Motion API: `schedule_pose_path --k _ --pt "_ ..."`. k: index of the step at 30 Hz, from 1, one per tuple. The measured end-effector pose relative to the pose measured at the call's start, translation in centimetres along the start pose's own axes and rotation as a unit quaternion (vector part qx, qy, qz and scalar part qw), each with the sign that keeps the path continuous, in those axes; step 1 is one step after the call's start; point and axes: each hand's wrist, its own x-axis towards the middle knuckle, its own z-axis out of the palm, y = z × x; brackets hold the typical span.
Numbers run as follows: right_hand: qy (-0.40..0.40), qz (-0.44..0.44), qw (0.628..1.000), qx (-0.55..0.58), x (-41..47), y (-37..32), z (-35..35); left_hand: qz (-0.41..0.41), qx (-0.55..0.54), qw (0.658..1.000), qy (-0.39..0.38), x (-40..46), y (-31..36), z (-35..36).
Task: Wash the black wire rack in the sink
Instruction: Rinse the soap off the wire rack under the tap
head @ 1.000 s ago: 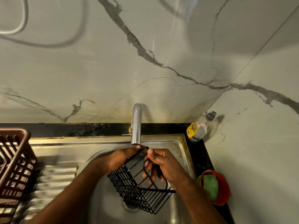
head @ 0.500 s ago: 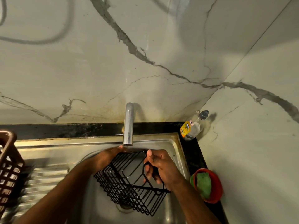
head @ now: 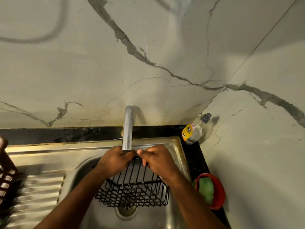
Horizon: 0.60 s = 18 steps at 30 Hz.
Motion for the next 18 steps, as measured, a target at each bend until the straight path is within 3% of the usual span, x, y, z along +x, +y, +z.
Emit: schedule_pose_path --k 5,9,11,14,16,18 --pt "0.026 0.008 0.988 0.150 -0.4 2.2 -2.1 -0.021 0.054 0.998 0.004 0.6 -1.7 -2.7" --pt "0.030 0.068 0.972 0.224 -1.3 4.9 -2.5 -0.042 0.059 0.997 -0.011 1.0 -1.9 -4.0" --pt "0.012 0.075 0.979 0.189 -1.4 6.2 -2.3 -0.028 0.120 0.992 -0.012 0.6 -0.9 -4.2" --pt "-0.033 0.033 0.997 -0.058 -1.3 6.4 -0.6 0.013 0.175 0.984 0.009 -0.5 1.3 -3.3" --pt "-0.054 0.017 0.995 -0.076 -1.7 5.1 2.0 0.033 0.188 0.981 0.030 -1.3 2.7 -1.6" --pt "-0.015 0.033 0.996 -0.077 -1.9 3.8 4.0 0.029 0.176 0.983 0.046 -1.7 3.4 -0.4"
